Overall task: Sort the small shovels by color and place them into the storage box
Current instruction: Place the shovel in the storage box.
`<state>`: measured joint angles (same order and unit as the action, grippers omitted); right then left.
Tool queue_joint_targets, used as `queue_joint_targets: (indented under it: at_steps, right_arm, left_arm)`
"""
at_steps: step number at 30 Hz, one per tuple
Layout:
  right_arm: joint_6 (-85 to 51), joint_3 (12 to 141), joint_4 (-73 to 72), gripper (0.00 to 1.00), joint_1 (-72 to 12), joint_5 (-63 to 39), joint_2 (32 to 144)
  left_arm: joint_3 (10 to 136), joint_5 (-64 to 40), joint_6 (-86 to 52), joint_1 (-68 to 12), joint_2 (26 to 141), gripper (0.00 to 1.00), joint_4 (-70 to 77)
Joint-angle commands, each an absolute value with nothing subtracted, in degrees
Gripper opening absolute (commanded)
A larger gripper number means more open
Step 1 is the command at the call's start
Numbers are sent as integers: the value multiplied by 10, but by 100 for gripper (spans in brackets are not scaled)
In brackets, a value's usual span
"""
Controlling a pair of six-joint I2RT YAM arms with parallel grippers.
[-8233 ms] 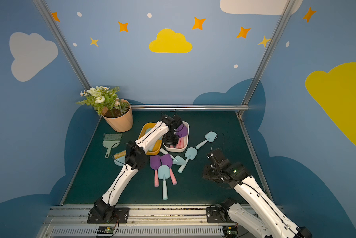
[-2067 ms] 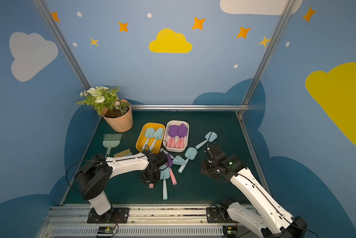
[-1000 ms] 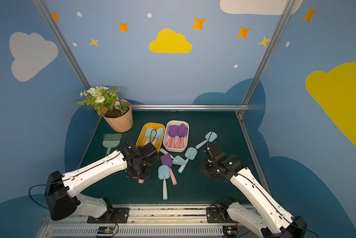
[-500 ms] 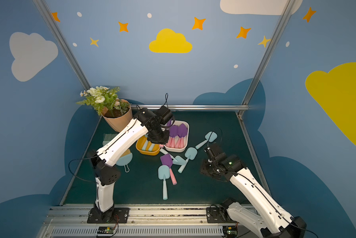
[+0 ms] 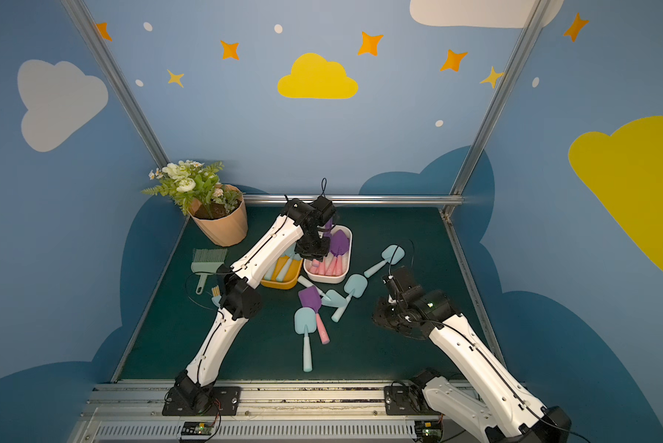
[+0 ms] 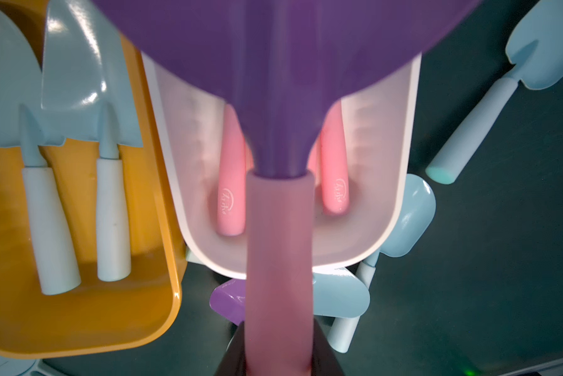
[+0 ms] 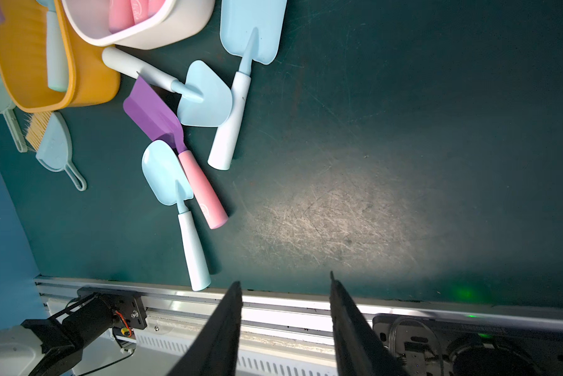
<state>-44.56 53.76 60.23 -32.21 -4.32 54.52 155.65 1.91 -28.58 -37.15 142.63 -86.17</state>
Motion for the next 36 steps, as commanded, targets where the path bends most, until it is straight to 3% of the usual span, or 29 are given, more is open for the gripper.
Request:
queue_joint_targets:
  at_steps: [1,36]
  right_arm:
    - [-435,533,603,45,-318,-52,548]
    - [-432,498,611,46,-301,-60,515]
  left_arm:
    - [1559,1,-288,-370,1446,3,-811]
    - [1548,19,-281,-363,1543,3,-808]
